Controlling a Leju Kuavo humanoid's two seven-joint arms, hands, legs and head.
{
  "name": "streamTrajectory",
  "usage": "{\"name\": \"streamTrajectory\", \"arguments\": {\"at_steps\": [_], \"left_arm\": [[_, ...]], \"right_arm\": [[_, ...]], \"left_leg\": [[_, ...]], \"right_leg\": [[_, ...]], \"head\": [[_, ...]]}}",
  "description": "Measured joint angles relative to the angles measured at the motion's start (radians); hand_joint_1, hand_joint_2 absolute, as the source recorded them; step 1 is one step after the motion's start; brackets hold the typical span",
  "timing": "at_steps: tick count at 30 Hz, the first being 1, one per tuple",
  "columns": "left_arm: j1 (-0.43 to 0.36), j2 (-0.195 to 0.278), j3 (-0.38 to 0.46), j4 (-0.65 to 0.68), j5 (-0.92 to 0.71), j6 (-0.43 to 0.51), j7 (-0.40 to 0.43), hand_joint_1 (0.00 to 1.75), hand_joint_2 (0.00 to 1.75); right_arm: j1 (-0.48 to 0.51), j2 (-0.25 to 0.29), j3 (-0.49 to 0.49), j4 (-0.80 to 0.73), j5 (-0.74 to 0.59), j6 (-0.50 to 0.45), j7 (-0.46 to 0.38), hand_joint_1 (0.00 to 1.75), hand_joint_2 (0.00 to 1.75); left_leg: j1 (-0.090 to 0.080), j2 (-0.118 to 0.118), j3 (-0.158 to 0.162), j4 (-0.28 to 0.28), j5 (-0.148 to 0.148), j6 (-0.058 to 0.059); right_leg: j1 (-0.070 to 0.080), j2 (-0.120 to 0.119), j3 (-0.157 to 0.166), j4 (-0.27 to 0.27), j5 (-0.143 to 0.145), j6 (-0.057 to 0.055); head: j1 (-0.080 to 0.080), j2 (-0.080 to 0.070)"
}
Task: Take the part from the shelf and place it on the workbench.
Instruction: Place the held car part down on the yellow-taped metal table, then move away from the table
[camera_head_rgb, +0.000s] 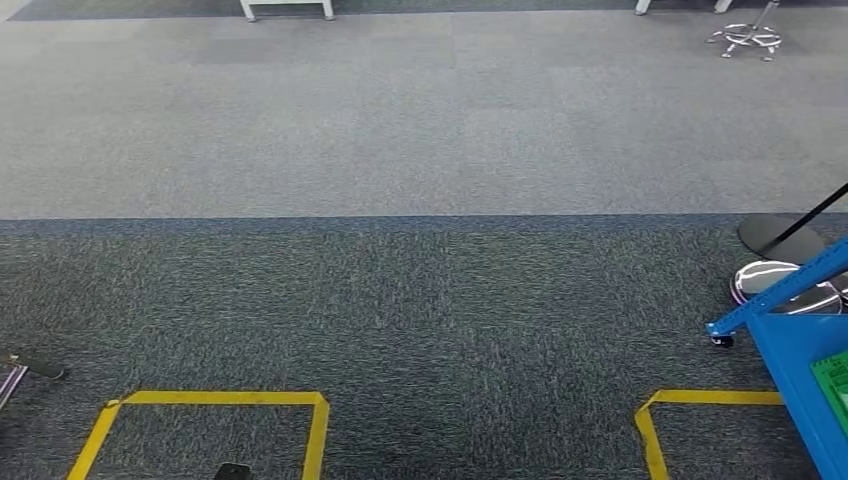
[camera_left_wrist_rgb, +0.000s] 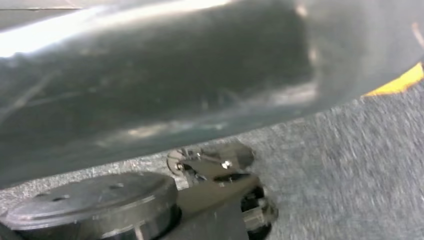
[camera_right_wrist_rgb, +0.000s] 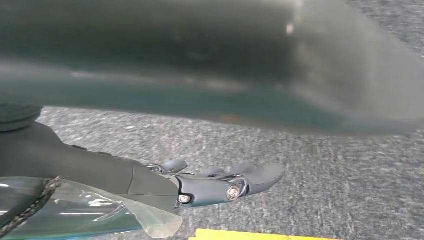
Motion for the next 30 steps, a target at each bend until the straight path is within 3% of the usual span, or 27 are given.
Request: {"name": "streamTrajectory", "arguments": {"at_steps": [2,4,6,8,9,10,12,14,15,17,19,20,22,23,24,25,26,28,30], "left_arm": [[-0.003,0.004,0.0,0.0,0.0,0.0,-0.001,0.0,0.0],[-0.008,0.006,0.0,0.0,-0.001,0.0,-0.001,0.0,0.0],[-0.008,0.006,0.0,0.0,-0.011,0.006,-0.002,0.0,0.0],[-0.009,-0.002,-0.001,0.0,-0.028,0.021,0.002,0.0,0.0],[-0.011,-0.008,-0.002,0.0,-0.036,0.028,0.006,0.0,0.0],[-0.016,-0.014,-0.003,0.0,-0.041,0.034,0.009,0.0,0.0],[-0.028,-0.024,-0.005,0.0,-0.048,0.039,0.012,0.0,0.0],[-0.038,-0.03,-0.009,0.0,-0.052,0.036,0.008,0.0,0.0],[-0.041,-0.032,-0.01,0.0,-0.053,0.031,0.001,0.0,0.0],[-0.043,-0.036,-0.013,0.0,-0.054,0.019,-0.027,0.0,0.0],[-0.041,-0.038,-0.016,0.0,-0.053,0.007,-0.059,0.0,0.0],[-0.04,-0.039,-0.017,0.0,-0.052,0.003,-0.071,0.0,0.0],[-0.039,-0.039,-0.017,0.0,-0.048,-0.004,-0.087,0.0,0.0],[-0.037,-0.039,-0.017,0.0,-0.045,-0.008,-0.095,0.0,0.0],[-0.035,-0.039,-0.017,0.0,-0.041,-0.013,-0.104,0.0,0.0],[-0.032,-0.038,-0.016,0.0,-0.037,-0.019,-0.114,0.0,0.0],[-0.03,-0.037,-0.016,0.0,-0.033,-0.025,-0.122,0.0,0.0],[-0.025,-0.033,-0.015,0.0,-0.029,-0.034,-0.134,0.0,0.0],[-0.023,-0.027,-0.014,0.0,-0.026,-0.037,-0.138,0.0,0.0]], "right_arm": [[0.002,0.001,0.001,0.0,0.001,0.0,-0.001,0.0,0.0],[0.007,0.001,0.002,0.0,0.001,0.001,-0.001,0.0,0.0],[0.004,0.0,0.004,0.0,-0.005,0.01,0.0,0.0,0.0],[0.002,-0.008,0.005,0.0,-0.015,0.027,0.005,0.0,0.0],[0.004,-0.015,0.005,0.0,-0.019,0.033,0.009,0.0,0.0],[0.006,-0.021,0.005,0.0,-0.022,0.038,0.011,0.0,0.0],[0.009,-0.03,0.004,0.0,-0.024,0.042,0.013,0.0,0.0],[0.006,-0.034,0.004,-0.001,-0.025,0.043,0.01,0.0,0.0],[0.004,-0.035,0.004,-0.001,-0.026,0.044,0.005,0.0,0.0],[0.008,-0.037,0.003,-0.001,-0.026,0.053,-0.014,0.0,0.0],[0.016,-0.04,0.002,-0.002,-0.022,0.063,-0.034,0.0,0.0],[0.016,-0.042,0.002,-0.002,-0.02,0.065,-0.04,0.0,0.0],[0.009,-0.042,0.003,-0.002,-0.016,0.066,-0.046,0.0,0.0],[0.007,-0.042,0.003,-0.002,-0.014,0.066,-0.049,0.0,0.0],[0.007,-0.042,0.004,-0.002,-0.01,0.064,-0.051,0.0,0.0],[0.008,-0.042,0.004,-0.002,-0.005,0.063,-0.054,0.0,0.0],[0.009,-0.041,0.005,-0.002,0.0,0.06,-0.056,0.0,0.0],[0.008,-0.038,0.007,-0.002,0.007,0.056,-0.059,0.0,0.0],[0.001,-0.034,0.008,-0.001,0.01,0.054,-0.061,0.0,0.0]], "left_leg": [[-0.001,0.018,0.007,-0.001,-0.007,-0.009],[0.003,-0.012,0.005,0.023,-0.03,-0.018],[0.007,-0.068,-0.041,0.122,-0.081,-0.022],[0.007,-0.09,-0.119,0.263,-0.13,-0.018],[0.006,-0.092,-0.147,0.305,-0.131,-0.013],[0.004,-0.094,-0.161,0.312,-0.111,-0.007],[-0.001,-0.108,-0.138,0.216,-0.02,0.008],[-0.006,-0.14,-0.096,0.096,0.04,0.022],[-0.008,-0.151,-0.083,0.06,0.047,0.026],[-0.01,-0.148,-0.068,0.024,0.039,0.033],[-0.008,-0.136,-0.051,0.004,0.042,0.038],[-0.006,-0.129,-0.042,-0.003,0.043,0.04],[-0.007,-0.11,-0.034,-0.007,0.04,0.044],[-0.008,-0.1,-0.032,-0.007,0.036,0.044],[-0.007,-0.091,-0.029,-0.007,0.032,0.043],[-0.006,-0.083,-0.024,-0.007,0.026,0.041],[-0.004,-0.075,-0.016,-0.007,0.02,0.037],[-0.001,-0.059,0.003,-0.007,0.005,0.026],[-0.004,-0.043,0.013,-0.004,-0.01,0.013]], "right_leg": [[0.003,0.016,0.003,-0.002,-0.007,-0.018],[0.002,0.037,0.005,-0.004,-0.01,-0.031],[0.002,0.06,0.01,-0.005,-0.013,-0.042],[0.007,0.087,0.015,-0.005,-0.017,-0.049],[0.01,0.1,0.019,-0.005,-0.019,-0.051],[0.012,0.113,0.025,-0.005,-0.022,-0.052],[0.013,0.137,0.038,-0.005,-0.028,-0.051],[0.013,0.16,0.046,-0.005,-0.034,-0.045],[0.011,0.17,0.044,-0.007,-0.035,-0.039],[0.009,0.182,0.038,-0.001,-0.023,-0.025],[0.009,0.161,0.029,0.018,-0.024,-0.014],[0.009,0.142,0.014,0.044,-0.039,-0.009],[0.007,0.104,-0.047,0.147,-0.089,-0.001],[0.005,0.096,-0.084,0.205,-0.111,0.003],[0.002,0.092,-0.112,0.243,-0.12,0.005],[-0.002,0.089,-0.124,0.249,-0.11,0.008],[-0.005,0.084,-0.115,0.216,-0.081,0.013],[-0.009,0.058,-0.063,0.092,-0.009,0.023],[-0.004,0.031,-0.03,0.011,0.009,0.011]], "head": [[-0.002,0.0],[-0.006,0.0],[-0.01,0.0],[-0.012,0.0],[-0.012,0.0],[-0.012,0.0],[-0.012,0.0],[-0.012,0.0],[-0.012,0.0],[-0.015,0.0],[-0.013,0.0],[-0.01,0.0],[-0.007,0.0],[-0.007,0.0],[-0.007,0.0],[-0.007,0.0],[-0.007,0.0],[-0.006,0.0],[-0.004,0.0]]}}
